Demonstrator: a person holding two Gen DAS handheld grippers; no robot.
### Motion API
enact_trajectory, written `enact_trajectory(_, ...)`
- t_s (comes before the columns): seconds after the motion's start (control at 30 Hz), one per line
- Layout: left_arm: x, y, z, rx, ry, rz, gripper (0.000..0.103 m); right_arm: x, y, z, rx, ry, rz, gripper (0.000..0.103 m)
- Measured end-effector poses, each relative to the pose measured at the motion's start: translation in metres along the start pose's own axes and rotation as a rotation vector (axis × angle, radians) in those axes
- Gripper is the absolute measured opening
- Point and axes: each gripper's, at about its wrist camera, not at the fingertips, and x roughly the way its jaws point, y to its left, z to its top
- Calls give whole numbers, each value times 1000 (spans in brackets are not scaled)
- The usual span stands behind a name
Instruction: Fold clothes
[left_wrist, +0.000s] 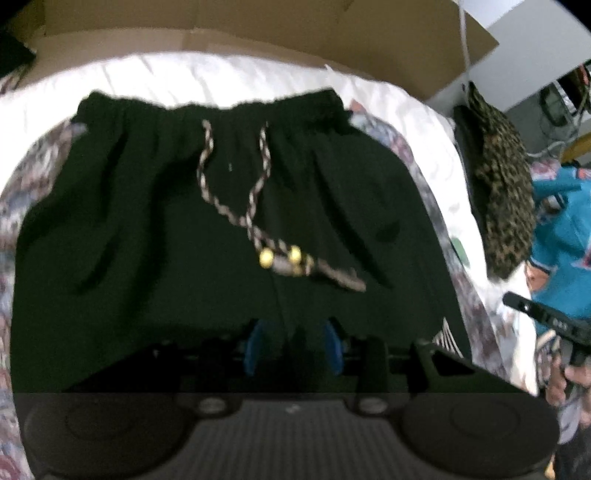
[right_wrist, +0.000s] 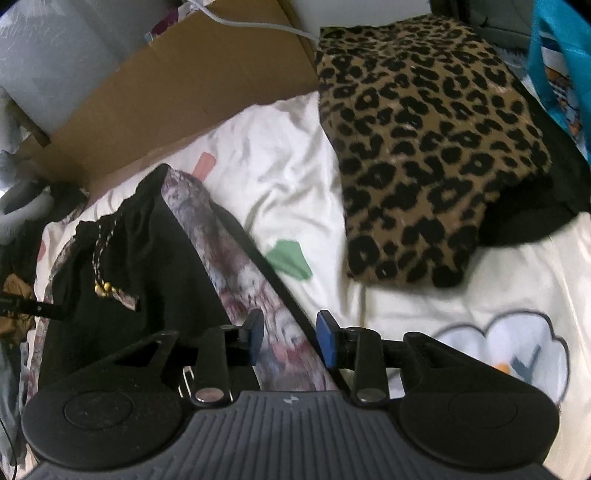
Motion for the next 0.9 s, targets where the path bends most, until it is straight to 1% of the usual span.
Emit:
enact_trajectory(0.17,9,-14,22,6,-43,15,40,21,16,14,-58,-7,10,35)
enact_trajectory(0.47,21,-64,57,109,-122,32,41,65,43,37,-137,9,14,35)
enact_trajectory(0.57,28,-80,64,121,-148,51,41,75,48,43,-149,9,6,35)
enact_trajectory(0.7,38,-95,76,112,-147,54,41,84,56,51,-165,4,-3,35)
enact_trajectory(0.8,39,-113,87,130,-168,70,41,87,59,58,-161,-6,7,35)
enact_trajectory(0.9,32,-129,92,136,-180,69,41,93,59,72,-126,22,53,35)
